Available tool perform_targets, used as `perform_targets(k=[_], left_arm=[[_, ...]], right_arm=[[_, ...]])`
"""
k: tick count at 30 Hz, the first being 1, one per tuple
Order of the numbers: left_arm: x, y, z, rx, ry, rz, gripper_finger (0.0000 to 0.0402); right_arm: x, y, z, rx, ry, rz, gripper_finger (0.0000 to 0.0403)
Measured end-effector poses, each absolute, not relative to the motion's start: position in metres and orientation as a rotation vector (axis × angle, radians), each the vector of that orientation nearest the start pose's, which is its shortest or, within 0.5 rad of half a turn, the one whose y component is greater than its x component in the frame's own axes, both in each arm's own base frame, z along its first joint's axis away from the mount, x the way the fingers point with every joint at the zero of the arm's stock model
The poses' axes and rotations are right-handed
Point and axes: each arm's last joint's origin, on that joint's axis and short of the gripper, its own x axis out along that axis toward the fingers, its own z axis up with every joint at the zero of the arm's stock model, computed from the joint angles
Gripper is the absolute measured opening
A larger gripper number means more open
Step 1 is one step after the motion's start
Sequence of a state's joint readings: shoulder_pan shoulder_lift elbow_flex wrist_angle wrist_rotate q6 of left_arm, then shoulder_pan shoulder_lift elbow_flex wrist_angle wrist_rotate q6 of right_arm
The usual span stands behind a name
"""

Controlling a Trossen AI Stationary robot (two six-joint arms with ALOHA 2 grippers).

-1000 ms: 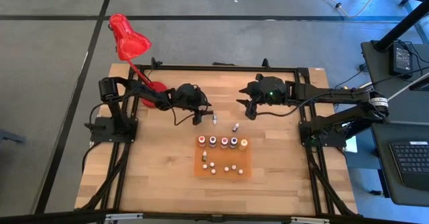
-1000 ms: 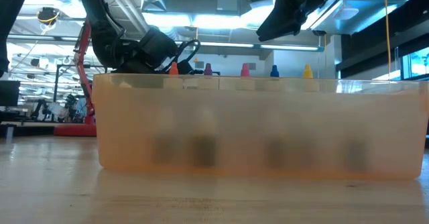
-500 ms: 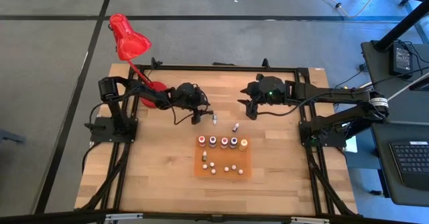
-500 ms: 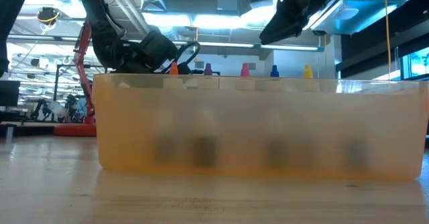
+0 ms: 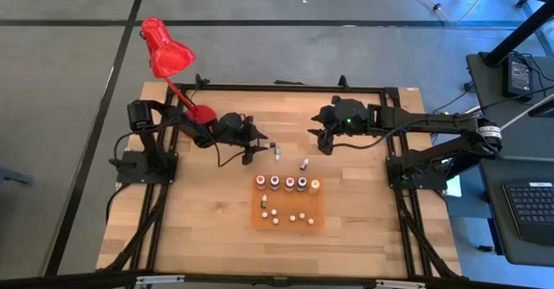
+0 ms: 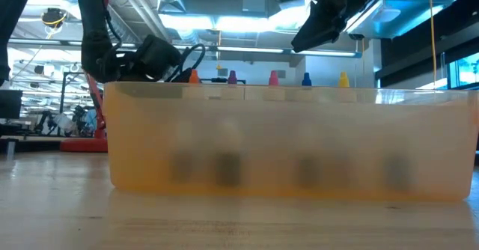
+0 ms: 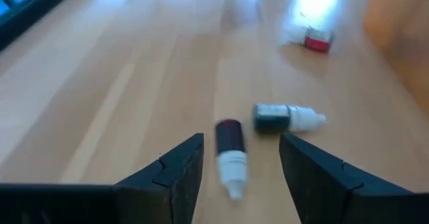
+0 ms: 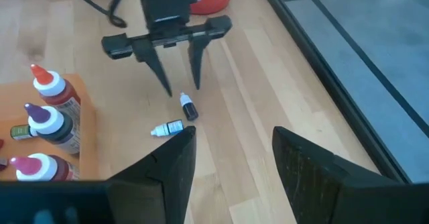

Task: Pick & Place food coloring
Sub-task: Put the small red food coloring bottle into the orange bin

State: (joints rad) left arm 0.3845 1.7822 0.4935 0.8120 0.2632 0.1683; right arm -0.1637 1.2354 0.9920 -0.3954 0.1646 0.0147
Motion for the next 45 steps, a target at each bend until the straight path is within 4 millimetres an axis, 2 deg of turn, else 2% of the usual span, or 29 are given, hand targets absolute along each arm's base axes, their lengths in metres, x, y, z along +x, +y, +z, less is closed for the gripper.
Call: perform_targets(k=[5,13,24,41,45], left_arm=[[0.27,0.097,0.097,0.041,0.462,0.071,0.0187],[0.274,0.1,0.08,0.046,0.418,0.083,0.0178],[0.274,0.1,0.061,0.02,0.443,0.075,0.0155],[0.274,0.1,0.06,0.087,0.458,0.061,0.0072],[0.274,0.1,0.06,0.104,0.458,0.06,0.0065]], right_arm=[[0.258,-0.052,0.295,0.024,0.637,-0.34,0.0198],[0.257,-0.054,0.295,0.028,0.635,-0.347,0.0198],[0.257,-0.054,0.295,0.028,0.636,-0.347,0.0198],[0.257,-0.054,0.295,0.028,0.635,-0.348,0.0198],[0.257,-0.054,0.295,0.025,0.636,-0.347,0.0198]])
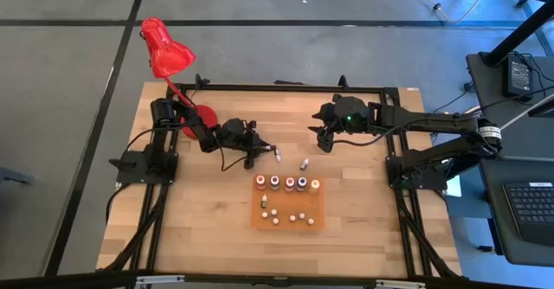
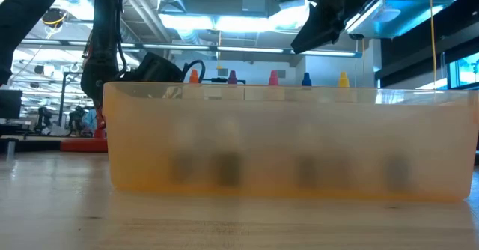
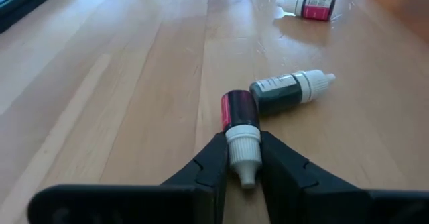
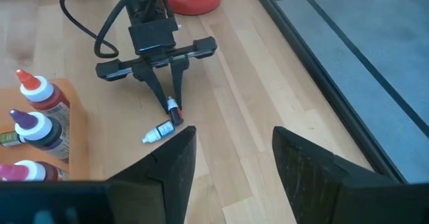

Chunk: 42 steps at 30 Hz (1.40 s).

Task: Pick & Place food coloring
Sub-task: Put the small red food coloring bottle into the orange bin

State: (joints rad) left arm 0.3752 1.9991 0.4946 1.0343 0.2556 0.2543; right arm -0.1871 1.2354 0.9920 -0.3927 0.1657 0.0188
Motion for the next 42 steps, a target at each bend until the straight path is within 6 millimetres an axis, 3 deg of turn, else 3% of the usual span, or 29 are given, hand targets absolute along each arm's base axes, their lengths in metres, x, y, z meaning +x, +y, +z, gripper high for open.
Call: perform_targets(k=[11,16,22,28,34,39,42], left_arm=[[0.278,0.104,0.076,0.059,0.345,0.183,0.0065],[0.28,0.102,0.093,0.027,0.283,0.174,0.0065],[0.28,0.086,0.12,0.133,0.323,0.099,0.0065],[0.29,0.051,0.161,0.31,0.552,0.143,0.0065],[0.303,0.01,0.232,0.388,0.684,0.044,0.0065],[0.306,-0.032,0.288,0.57,0.788,-0.014,0.0065],[0.306,-0.053,0.304,0.641,0.843,-0.076,0.0065]], right_arm=[[0.257,-0.054,0.295,-0.027,0.646,-0.33,0.0198],[0.257,-0.054,0.295,-0.027,0.646,-0.33,0.0198],[0.257,-0.054,0.295,-0.101,0.656,-0.305,0.0198],[0.259,-0.054,0.297,-0.089,0.631,-0.31,0.0198],[0.256,-0.053,0.293,0.061,0.654,-0.355,0.0198],[0.251,-0.052,0.286,0.14,0.731,-0.377,0.0198],[0.248,-0.051,0.283,0.159,0.772,-0.386,0.0198]])
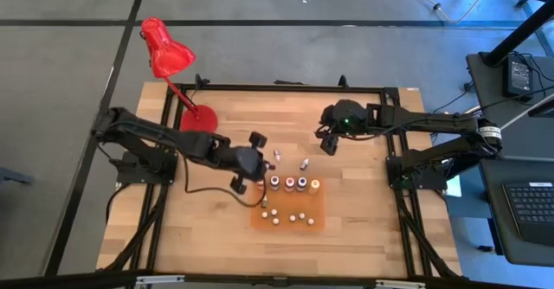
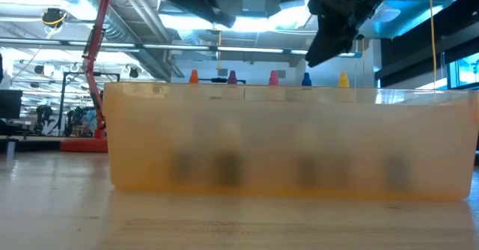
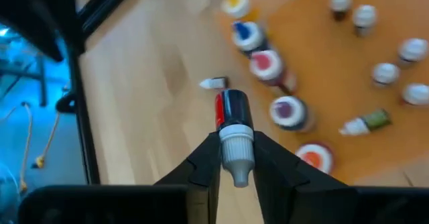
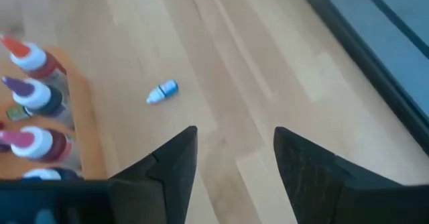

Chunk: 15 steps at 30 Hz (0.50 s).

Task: Pick & Place food coloring
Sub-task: Put the small red food coloring bottle into the orange bin

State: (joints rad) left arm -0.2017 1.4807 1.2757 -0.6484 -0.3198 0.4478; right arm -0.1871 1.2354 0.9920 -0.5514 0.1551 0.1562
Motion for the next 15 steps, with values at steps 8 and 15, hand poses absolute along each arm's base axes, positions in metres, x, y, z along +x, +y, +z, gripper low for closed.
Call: perform_targets(k=[8,15], left_arm=[[0.309,-0.094,0.288,1.016,0.988,-0.303,0.0065],[0.316,-0.125,0.26,1.432,1.01,-0.449,0.0065]], right_arm=[[0.246,-0.05,0.281,0.154,0.804,-0.382,0.0198],[0.246,-0.049,0.281,0.186,0.803,-0.343,0.0198]])
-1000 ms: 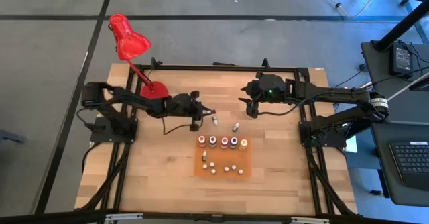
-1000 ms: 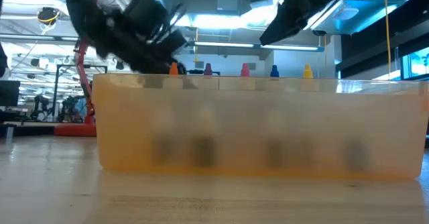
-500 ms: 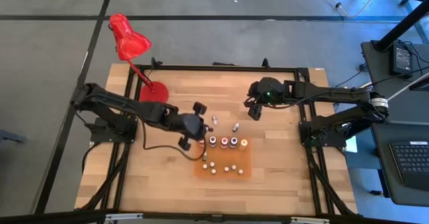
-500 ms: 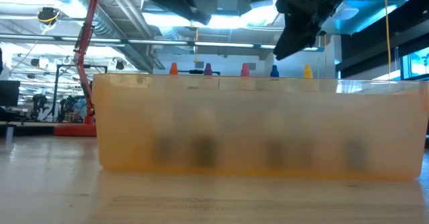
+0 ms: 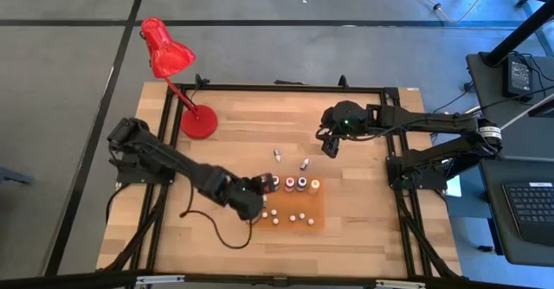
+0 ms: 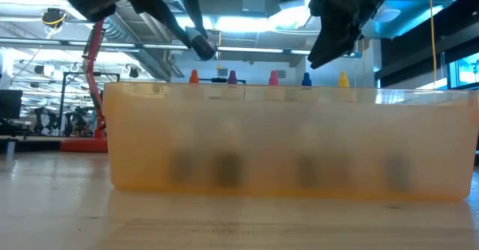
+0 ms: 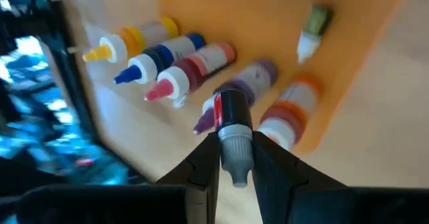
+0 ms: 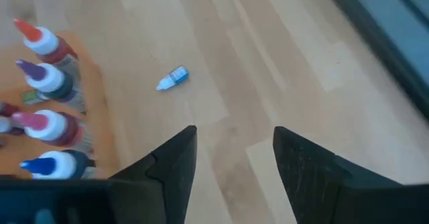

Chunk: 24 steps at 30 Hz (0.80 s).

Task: Pick & Place food coloring
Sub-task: Put the small red food coloring bottle into the orange bin

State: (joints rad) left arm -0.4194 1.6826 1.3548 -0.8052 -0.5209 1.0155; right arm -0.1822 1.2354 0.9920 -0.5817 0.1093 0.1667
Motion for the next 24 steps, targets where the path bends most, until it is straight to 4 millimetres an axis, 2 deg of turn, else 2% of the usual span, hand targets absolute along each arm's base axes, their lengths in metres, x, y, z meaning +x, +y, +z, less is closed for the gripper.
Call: perform_targets(k=[5,10,16,24], left_arm=[[0.316,-0.146,0.247,1.74,1.008,-0.508,0.0065],[0.318,-0.162,0.235,1.881,0.974,-0.58,0.0065],[0.311,-0.184,0.226,2.017,0.917,-0.685,0.0065],[0.314,-0.194,0.201,2.186,0.933,-0.829,0.0065]], right_arm=[[0.246,-0.048,0.281,0.275,0.79,-0.361,0.0198],[0.247,-0.047,0.281,0.286,0.786,-0.363,0.0198],[0.247,-0.047,0.281,0.328,0.78,-0.372,0.0198],[0.247,-0.047,0.281,0.332,0.779,-0.374,0.0198]])
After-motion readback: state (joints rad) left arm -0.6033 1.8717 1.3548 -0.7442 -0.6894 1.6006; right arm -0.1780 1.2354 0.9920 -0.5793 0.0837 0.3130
